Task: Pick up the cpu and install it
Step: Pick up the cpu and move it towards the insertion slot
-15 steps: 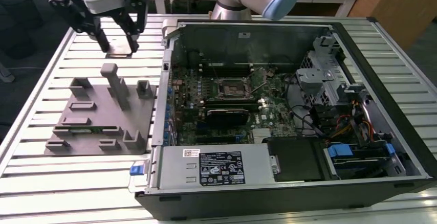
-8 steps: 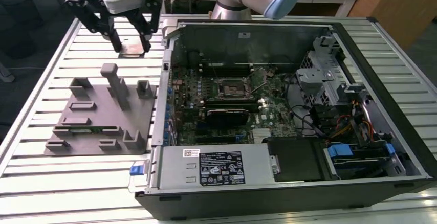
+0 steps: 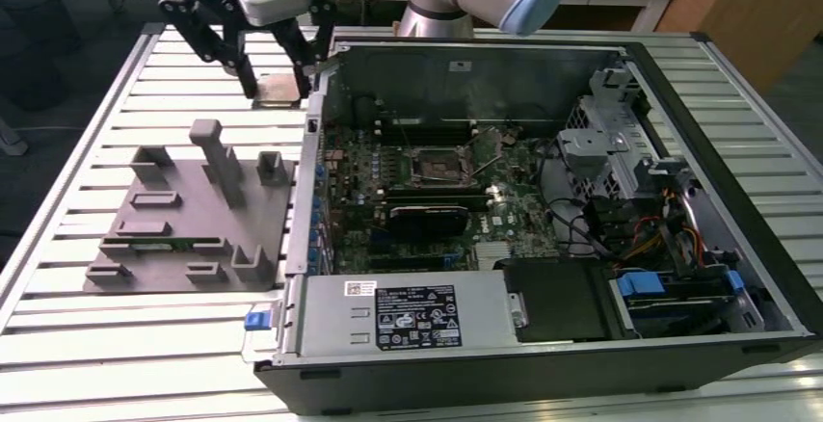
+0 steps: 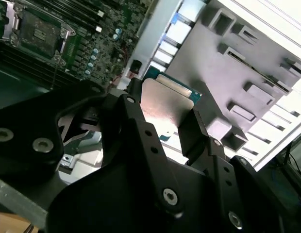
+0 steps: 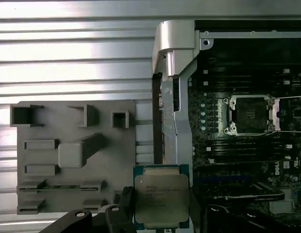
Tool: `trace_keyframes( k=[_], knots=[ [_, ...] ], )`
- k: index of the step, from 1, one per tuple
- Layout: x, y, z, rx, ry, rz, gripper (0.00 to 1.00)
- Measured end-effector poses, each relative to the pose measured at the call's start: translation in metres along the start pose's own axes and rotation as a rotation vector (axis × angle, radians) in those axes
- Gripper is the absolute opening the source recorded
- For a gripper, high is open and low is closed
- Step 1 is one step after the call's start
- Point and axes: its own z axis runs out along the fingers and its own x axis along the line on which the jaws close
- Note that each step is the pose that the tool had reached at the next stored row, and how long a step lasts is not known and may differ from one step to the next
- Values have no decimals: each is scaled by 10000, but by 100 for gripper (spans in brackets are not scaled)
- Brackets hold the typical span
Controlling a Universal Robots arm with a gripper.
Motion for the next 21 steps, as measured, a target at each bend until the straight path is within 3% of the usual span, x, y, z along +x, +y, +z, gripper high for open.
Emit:
trace_keyframes(
  k=[21],
  knots=[
    [-732,39,29,-1,-1,1,55]
  ],
)
